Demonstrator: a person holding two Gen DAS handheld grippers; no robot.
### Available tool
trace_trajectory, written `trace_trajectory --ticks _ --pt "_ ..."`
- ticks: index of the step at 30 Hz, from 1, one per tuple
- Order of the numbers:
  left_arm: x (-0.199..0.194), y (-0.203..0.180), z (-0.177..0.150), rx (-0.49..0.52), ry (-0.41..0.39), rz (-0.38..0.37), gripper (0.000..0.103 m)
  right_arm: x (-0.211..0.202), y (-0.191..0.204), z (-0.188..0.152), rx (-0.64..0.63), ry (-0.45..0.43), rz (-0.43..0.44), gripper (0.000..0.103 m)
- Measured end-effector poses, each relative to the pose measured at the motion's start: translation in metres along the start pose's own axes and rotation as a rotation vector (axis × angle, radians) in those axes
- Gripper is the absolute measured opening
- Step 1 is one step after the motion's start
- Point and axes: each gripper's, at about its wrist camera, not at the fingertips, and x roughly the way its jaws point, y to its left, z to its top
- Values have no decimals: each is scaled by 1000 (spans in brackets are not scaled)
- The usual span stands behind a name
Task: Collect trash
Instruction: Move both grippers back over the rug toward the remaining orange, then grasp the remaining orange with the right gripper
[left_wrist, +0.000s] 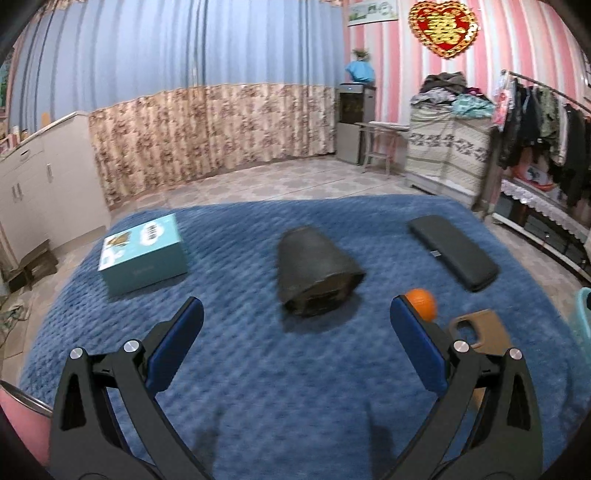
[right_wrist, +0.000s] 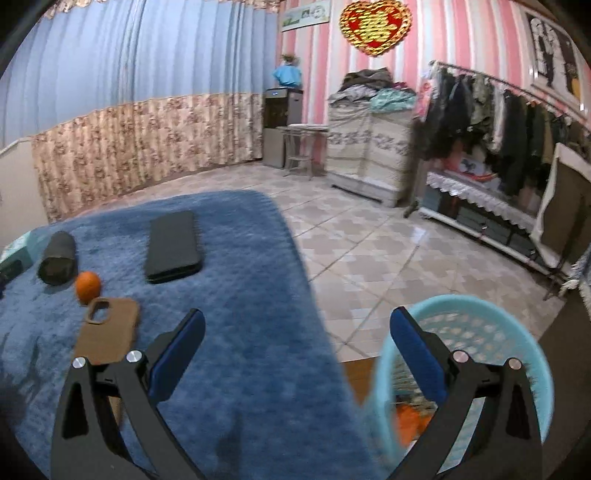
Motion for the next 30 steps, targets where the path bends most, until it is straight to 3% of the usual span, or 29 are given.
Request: trace_trajectory --ticks 5,12,18,24,27,30 --pt "18 30 -5 -20 41 30 98 11 39 -8 -49 33 67 98" --pt "23 61 -4 -60 30 87 98 30 88 -7 -33 78 191 98" --pt "25 75 3 -52 -1 137 98 50 136 6 -75 90 240 98" --pt "25 89 7 -94 -27 122 98 74 180 9 -126 153 256 98" --pt "29 92 9 -118 -14 124 98 82 197 7 -170 183 255 96" --pt "38 95 10 -117 28 111 98 86 204 7 -191 203 273 80"
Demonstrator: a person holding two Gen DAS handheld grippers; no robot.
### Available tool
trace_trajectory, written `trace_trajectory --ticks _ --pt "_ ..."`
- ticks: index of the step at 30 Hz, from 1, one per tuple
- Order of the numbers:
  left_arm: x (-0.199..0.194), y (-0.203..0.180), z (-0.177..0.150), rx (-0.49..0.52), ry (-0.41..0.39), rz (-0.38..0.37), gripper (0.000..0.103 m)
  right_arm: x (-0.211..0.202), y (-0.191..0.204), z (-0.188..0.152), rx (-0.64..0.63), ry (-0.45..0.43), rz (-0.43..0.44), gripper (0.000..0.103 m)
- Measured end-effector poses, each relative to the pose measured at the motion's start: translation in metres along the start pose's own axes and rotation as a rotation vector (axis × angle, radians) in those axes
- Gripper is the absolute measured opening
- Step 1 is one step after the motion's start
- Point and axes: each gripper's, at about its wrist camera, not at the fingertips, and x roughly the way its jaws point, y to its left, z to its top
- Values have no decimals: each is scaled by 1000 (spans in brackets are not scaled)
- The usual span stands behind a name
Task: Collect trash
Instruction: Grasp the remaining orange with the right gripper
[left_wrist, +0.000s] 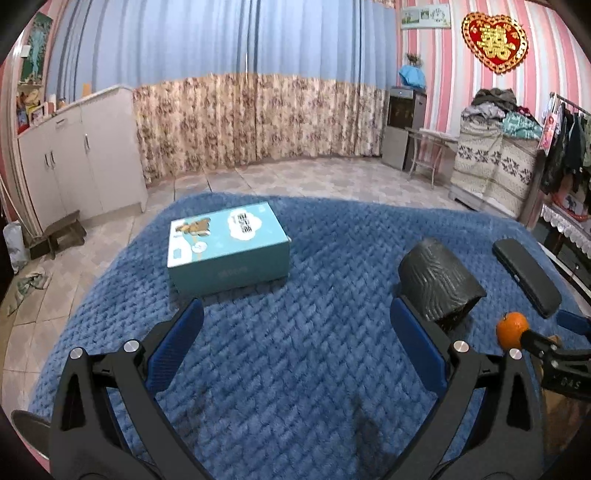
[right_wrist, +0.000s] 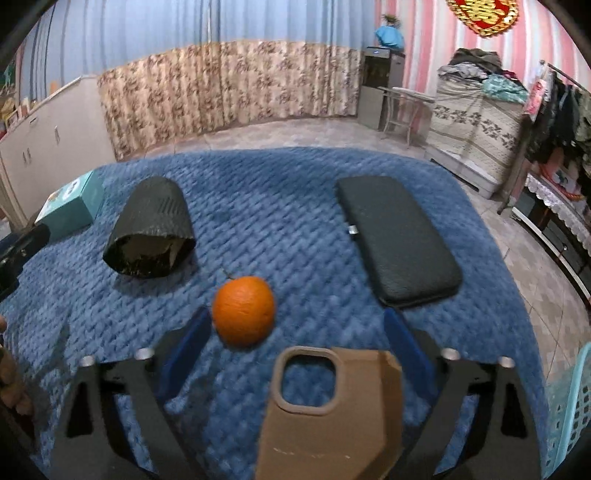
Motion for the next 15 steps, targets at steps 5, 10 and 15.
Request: trace_trajectory --ticks 5,10,15 --pt "6 -3 4 12 14 11 98 8 9 6 -28 33 78 56" --pt "9 -8 13 4 33 -14 98 10 20 8 -60 41 158 35" --pt "10 -21 24 -3 36 -48 98 1 11 5 -48 5 165 30"
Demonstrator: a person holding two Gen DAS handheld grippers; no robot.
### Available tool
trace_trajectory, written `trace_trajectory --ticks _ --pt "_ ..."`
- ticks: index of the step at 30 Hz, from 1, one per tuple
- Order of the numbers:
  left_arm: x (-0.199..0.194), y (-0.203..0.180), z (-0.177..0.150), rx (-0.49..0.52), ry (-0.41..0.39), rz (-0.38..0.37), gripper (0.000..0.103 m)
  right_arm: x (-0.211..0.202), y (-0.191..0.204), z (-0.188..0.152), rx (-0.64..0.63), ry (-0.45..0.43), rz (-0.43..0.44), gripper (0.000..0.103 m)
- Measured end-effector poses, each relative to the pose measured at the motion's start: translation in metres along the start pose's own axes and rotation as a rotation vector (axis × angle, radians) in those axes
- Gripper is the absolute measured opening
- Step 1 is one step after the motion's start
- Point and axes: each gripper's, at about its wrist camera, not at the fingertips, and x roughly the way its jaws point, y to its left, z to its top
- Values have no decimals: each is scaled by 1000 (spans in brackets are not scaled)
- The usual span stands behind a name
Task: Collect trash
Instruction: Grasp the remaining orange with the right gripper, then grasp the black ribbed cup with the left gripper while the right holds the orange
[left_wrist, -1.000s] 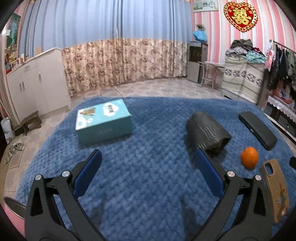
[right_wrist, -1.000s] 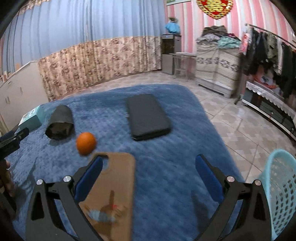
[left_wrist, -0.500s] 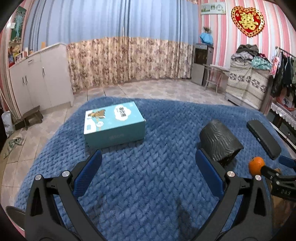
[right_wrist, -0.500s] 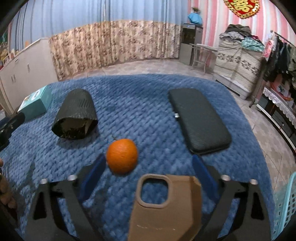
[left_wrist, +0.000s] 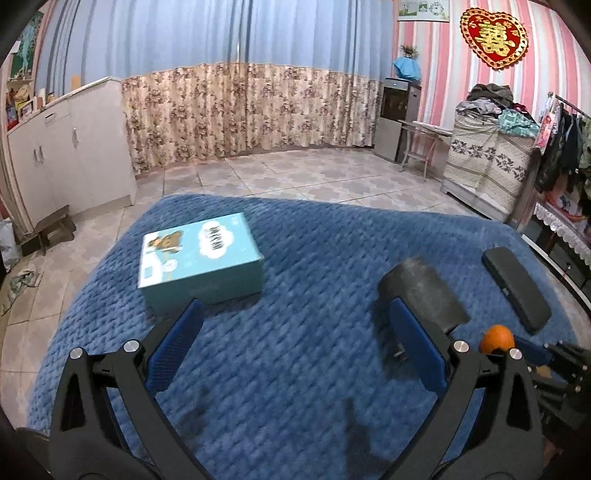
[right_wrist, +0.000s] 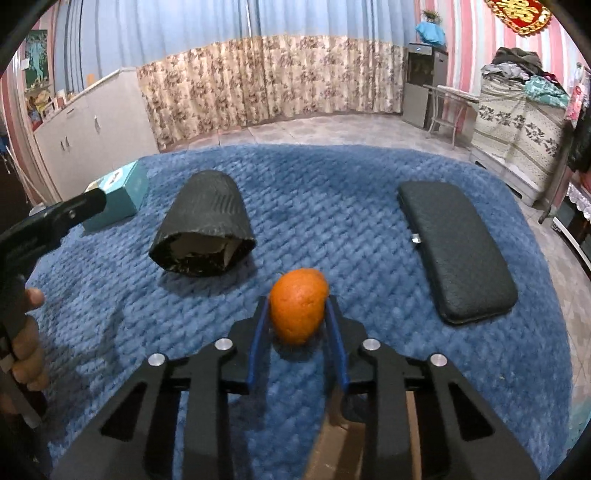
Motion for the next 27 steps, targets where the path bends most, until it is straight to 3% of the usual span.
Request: trace_trajectory --ticks 4,9,13,19,21,22,27 --pt "4 -31 7 61 -9 -44 98 -21 -27 -3 72 -52 -16 30" --pt "21 -63 9 61 20 -79 98 -42 -57 -8 132 -85 -59 30" --pt "45 -76 7 24 95 -97 98 -61 -79 -16 165 -107 -100 30" --pt "76 -91 -2 50 186 -108 97 -93 -107 -31 208 -145 -160 30" --pt "79 -97 -5 74 204 -136 86 -108 -115 -36 221 -159 -181 30" --pt "79 -100 -6 85 210 -156 77 -115 -119 -39 225 -164 -193 30" --pt "68 -118 -7 164 180 -132 73 -155 -139 -56 256 -197 -257 30"
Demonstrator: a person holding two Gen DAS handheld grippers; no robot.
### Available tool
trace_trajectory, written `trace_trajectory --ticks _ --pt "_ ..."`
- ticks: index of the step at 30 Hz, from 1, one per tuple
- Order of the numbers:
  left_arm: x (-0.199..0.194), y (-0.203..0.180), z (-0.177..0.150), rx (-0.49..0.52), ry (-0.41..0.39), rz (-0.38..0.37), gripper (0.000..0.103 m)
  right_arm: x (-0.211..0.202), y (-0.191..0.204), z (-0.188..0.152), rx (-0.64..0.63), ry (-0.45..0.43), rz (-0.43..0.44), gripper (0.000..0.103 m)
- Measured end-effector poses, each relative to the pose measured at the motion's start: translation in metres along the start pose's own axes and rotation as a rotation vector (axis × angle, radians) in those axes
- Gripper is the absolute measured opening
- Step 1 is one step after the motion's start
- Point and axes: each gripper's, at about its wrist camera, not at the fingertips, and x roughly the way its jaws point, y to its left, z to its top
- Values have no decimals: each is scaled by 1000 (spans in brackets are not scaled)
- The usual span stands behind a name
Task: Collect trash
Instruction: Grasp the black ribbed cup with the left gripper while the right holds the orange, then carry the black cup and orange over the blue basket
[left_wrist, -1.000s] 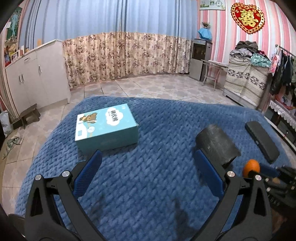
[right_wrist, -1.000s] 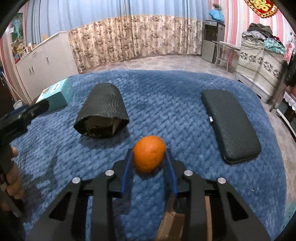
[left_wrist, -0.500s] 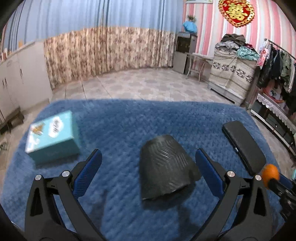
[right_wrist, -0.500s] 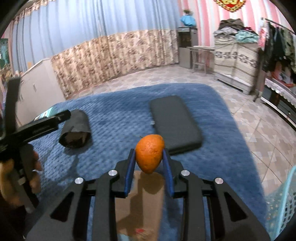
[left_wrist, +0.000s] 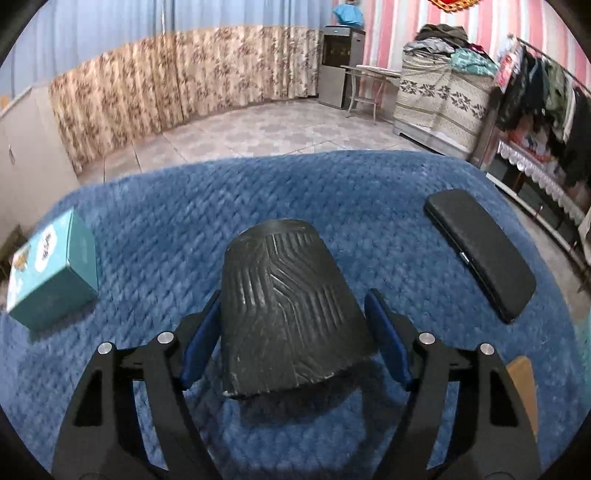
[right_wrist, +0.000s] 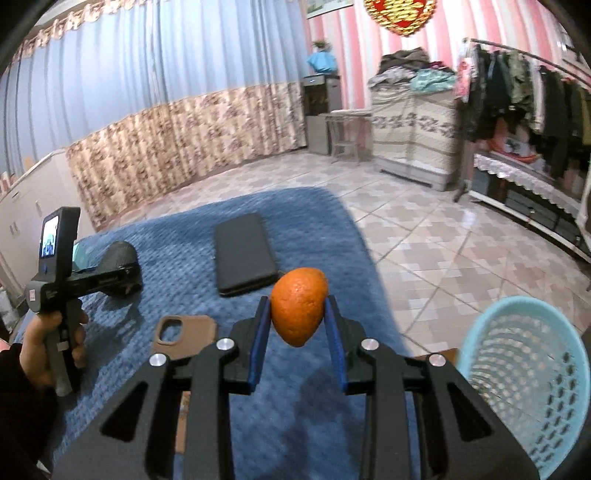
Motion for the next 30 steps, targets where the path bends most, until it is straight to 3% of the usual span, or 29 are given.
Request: trace_trajectory --ticks 5,10,19,30 --pt "-23 -13 3 4 -34 -13 71 -35 -35 -10 34 -37 -83 30" --pt "-66 -52 5 65 -114 -67 71 -61 -80 -18 118 -76 -161 30" --pt "-135 -172 -10 243 -226 -211 71 -87 -150 -36 222 -105 -334 30" --pt "-163 -293 -58 392 -187 -397 71 -117 -210 -49 259 -104 -448 30"
